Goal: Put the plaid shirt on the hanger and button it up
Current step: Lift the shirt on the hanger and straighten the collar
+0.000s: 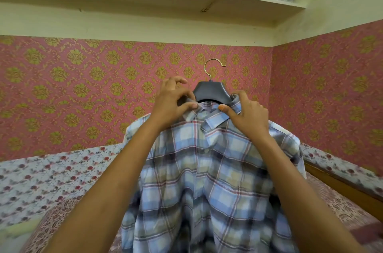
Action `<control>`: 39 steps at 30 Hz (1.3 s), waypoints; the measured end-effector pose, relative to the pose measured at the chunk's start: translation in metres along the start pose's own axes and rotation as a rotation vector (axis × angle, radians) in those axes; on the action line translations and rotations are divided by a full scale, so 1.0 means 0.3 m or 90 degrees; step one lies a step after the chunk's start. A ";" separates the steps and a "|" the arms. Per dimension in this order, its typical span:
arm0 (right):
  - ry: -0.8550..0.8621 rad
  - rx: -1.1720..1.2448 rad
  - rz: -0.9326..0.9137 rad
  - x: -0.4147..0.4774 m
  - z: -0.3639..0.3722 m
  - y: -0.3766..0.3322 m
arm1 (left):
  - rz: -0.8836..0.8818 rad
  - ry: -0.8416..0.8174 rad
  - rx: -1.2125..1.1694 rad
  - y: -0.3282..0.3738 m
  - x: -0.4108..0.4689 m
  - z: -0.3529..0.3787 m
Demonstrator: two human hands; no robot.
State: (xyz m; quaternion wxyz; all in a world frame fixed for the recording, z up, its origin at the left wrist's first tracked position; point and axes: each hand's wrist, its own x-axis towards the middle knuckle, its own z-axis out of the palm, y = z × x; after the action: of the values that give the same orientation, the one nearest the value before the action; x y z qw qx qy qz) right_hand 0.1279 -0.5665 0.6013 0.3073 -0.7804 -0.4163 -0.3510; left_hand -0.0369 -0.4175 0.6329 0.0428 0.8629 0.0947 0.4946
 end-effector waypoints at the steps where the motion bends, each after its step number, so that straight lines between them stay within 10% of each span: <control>1: -0.001 -0.007 0.007 -0.004 0.001 -0.002 | 0.011 -0.058 0.029 -0.004 0.001 0.001; 12: 0.056 -0.022 -0.012 0.007 -0.012 0.031 | -0.180 -0.262 -0.130 -0.163 -0.072 -0.008; 23: 0.123 0.001 -0.086 0.108 -0.036 0.029 | -0.151 -0.155 -0.088 -0.180 -0.013 -0.019; 31: -0.062 0.069 0.035 0.048 -0.023 0.142 | -0.119 -0.080 0.014 -0.195 -0.012 0.000; 39: 0.005 0.002 0.173 -0.125 -0.097 0.138 | -0.040 -0.118 -0.048 -0.130 -0.049 0.050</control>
State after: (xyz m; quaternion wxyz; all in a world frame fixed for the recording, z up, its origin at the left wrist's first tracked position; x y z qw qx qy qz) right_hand 0.1400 -0.6243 0.5799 0.3553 -0.8276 -0.3059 -0.3086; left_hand -0.0359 -0.3821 0.6063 0.0991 0.8993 0.0991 0.4144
